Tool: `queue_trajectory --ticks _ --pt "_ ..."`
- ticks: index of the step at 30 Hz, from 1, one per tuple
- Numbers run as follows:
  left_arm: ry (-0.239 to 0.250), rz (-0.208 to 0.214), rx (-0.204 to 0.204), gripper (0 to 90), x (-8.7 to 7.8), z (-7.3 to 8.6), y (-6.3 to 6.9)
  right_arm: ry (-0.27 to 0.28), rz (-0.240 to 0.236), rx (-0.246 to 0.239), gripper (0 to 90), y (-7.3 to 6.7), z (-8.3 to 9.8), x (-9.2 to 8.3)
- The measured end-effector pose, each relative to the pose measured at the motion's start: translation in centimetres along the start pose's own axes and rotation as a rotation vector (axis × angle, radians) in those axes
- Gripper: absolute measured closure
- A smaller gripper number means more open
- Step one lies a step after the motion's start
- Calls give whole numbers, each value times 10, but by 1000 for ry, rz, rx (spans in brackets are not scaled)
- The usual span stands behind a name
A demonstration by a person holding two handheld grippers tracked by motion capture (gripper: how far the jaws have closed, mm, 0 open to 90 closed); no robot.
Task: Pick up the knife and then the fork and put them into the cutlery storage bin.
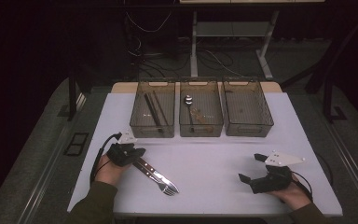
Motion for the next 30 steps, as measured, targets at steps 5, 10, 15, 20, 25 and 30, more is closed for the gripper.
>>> queue_trajectory --ticks 5,10,15,20,25,30 --pt "-35 -9 2 894 3 3 -5 3 0 4 31 1 0 0" --pt "-49 -5 -3 894 3 4 -4 4 1 3 31 0 0 -1" --pt "-67 1 7 895 3 5 -3 3 1 6 31 1 0 -1" --pt "-74 -1 21 895 0 8 -1 6 2 3 31 0 0 -1" --pt "-81 8 20 895 -4 12 1 3 6 8 31 1 0 -1" --pt "-82 17 19 895 -8 16 4 3 4 4 31 1 0 -1"
Point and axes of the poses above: each handheld gripper's, and its own axes: x roughly forward along the jaws, z roughly out of its underside, y roughly to its right, the point moved 1 cm from there along x, roughly forward along the jaws, and after that the axes turned 2 degrees about x, right-handed, at the moved point
